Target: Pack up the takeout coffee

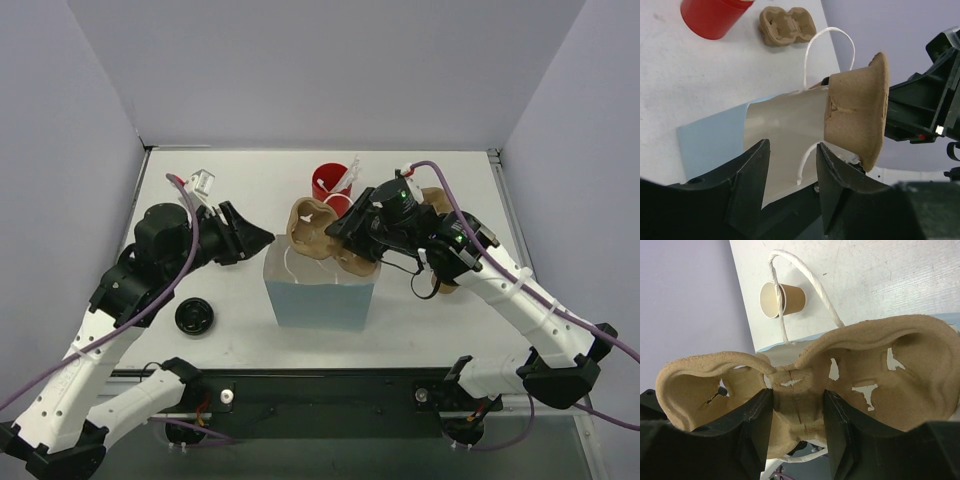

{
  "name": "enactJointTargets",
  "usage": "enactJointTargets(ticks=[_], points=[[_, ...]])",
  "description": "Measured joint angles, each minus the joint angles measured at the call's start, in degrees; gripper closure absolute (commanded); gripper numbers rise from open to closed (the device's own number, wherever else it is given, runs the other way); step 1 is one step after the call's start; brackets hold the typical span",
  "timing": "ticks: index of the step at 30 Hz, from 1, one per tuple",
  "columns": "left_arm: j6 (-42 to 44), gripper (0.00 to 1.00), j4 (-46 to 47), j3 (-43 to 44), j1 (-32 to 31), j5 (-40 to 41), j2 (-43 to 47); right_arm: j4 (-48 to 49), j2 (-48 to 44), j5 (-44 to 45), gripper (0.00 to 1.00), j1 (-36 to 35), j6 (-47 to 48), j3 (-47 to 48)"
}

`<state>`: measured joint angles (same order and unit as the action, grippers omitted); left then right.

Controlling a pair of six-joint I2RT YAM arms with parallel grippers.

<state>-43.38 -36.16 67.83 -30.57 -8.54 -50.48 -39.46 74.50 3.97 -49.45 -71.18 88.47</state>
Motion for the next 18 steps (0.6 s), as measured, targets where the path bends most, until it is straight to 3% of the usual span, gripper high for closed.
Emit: enactJointTargets(ticks=[7,18], points=[[-4.46,0.58,-1.27,0.85,0.00,-3.06,-2.78,0.04,-1.31,0.09,0.64,0.00,-0.55,-0.85],[-8.13,0.59,-2.19,1.38,0.00,-8.35,-7.10,0.15,-1.70,0.20,0.64,0.00,-0.79,-0.92]])
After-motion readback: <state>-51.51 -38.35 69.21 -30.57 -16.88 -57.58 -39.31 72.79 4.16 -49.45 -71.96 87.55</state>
